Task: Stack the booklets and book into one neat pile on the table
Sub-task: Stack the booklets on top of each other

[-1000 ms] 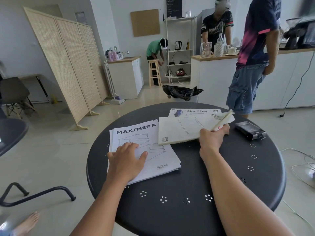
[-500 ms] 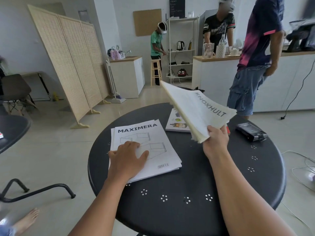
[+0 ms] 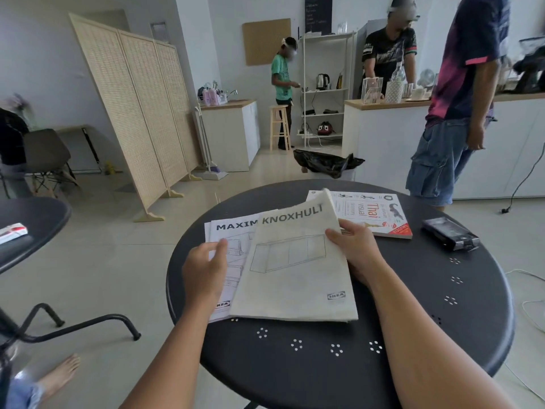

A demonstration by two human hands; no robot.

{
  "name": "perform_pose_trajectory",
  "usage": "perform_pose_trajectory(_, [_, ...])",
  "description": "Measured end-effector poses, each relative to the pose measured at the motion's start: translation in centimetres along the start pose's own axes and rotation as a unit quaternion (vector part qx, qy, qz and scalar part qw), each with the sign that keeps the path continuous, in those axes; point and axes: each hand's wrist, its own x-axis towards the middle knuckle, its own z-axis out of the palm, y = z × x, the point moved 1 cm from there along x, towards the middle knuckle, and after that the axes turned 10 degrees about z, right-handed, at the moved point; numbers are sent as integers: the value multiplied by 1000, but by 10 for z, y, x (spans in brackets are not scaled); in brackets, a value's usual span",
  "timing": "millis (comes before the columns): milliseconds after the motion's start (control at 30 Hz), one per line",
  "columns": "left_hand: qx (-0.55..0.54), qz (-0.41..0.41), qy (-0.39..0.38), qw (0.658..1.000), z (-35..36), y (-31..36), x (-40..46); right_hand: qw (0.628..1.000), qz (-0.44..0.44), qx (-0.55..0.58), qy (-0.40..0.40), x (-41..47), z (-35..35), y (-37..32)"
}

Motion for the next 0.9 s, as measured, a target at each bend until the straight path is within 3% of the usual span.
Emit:
perform_pose_trajectory(200, [91, 19, -44, 995, 4, 1, 2, 999, -15, -38, -4, -3, 3, 0])
perform_pose_trajectory(367, [145, 36, -79, 986, 7, -1, 1, 981, -33, -185, -41, -18, 12, -6])
perform_pose_trajectory(500, [205, 51, -149, 966, 9, -4, 5, 947, -36, -319, -22, -28, 24, -7])
perform_pose_trajectory(700, [234, 51, -192, 952, 3, -3, 11, 934, -9, -358, -13, -30, 42, 4])
perform_pose_trajectory(900, [195, 80, -218, 953, -6, -11, 4, 865, -57, -498, -9, -33, 59, 2])
